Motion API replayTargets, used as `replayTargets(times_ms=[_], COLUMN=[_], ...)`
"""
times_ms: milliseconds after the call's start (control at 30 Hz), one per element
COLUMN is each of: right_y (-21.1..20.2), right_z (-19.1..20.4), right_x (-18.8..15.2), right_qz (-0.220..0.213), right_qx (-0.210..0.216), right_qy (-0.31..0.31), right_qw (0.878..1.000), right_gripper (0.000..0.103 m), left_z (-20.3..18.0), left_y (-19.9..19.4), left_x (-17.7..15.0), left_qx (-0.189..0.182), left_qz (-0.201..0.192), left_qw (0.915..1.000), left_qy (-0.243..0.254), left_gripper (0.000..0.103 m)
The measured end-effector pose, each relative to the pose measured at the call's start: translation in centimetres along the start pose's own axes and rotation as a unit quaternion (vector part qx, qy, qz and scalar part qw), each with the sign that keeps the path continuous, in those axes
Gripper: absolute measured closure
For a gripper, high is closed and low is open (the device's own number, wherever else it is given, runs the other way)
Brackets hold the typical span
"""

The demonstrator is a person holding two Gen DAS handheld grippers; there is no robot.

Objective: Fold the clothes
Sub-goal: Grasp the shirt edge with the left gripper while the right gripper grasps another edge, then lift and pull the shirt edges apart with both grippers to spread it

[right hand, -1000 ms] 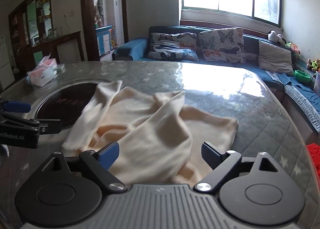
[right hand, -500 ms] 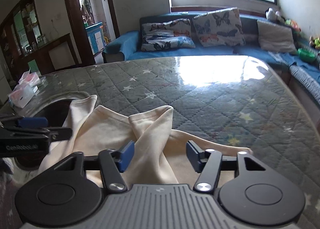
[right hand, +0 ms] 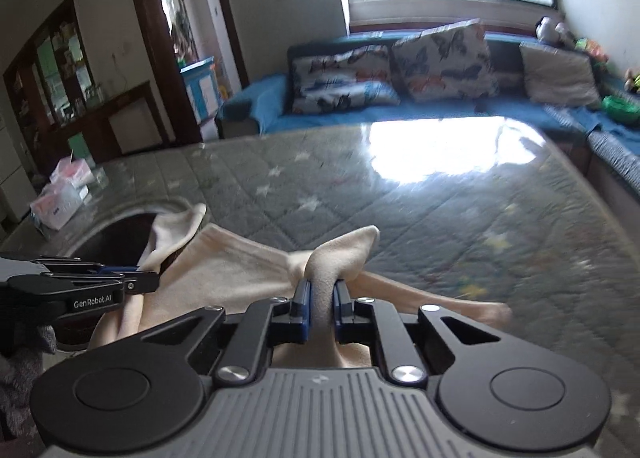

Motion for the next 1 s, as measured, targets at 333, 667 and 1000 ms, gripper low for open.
replayTargets(times_ms=[333, 667, 1000], right_y=[-11.5, -18.6, -18.8], right_z=[-3.9, -8.0, -10.8], right_x=[0.9, -2.9, -7.3], right_qz=[-0.065, -0.064, -0.011], right_qx=[-0.053, -0.122, -0.173], right_qy=[0.01, 0.039, 0.051], right_qw=[0.996, 0.99, 0.983], right_gripper=[0.093, 0.093, 0.079], left_z=[4.3, 9.4, 10.1], left_y=[-6.8, -15.5, -17.2], left_x=[0.4, -4.5, -7.9], left_qx=[0.026, 0.045, 0.05], left_qz=[-0.046, -0.035, 0.003], left_qw=[0.9977, 0.9955, 0.9966], left_qy=[-0.042, -0.075, -0.065], left_gripper=[0.093, 0.094, 0.086])
Point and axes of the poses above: each gripper's, at about its wrist camera, not at the fingertips, and y roughly the way its jaws point, z to its left, x to its top, the point moved 6 cm from there along y, roughly the way its jaws point, and after that the axes turned 14 degrees about -z, right-handed, at the moved point
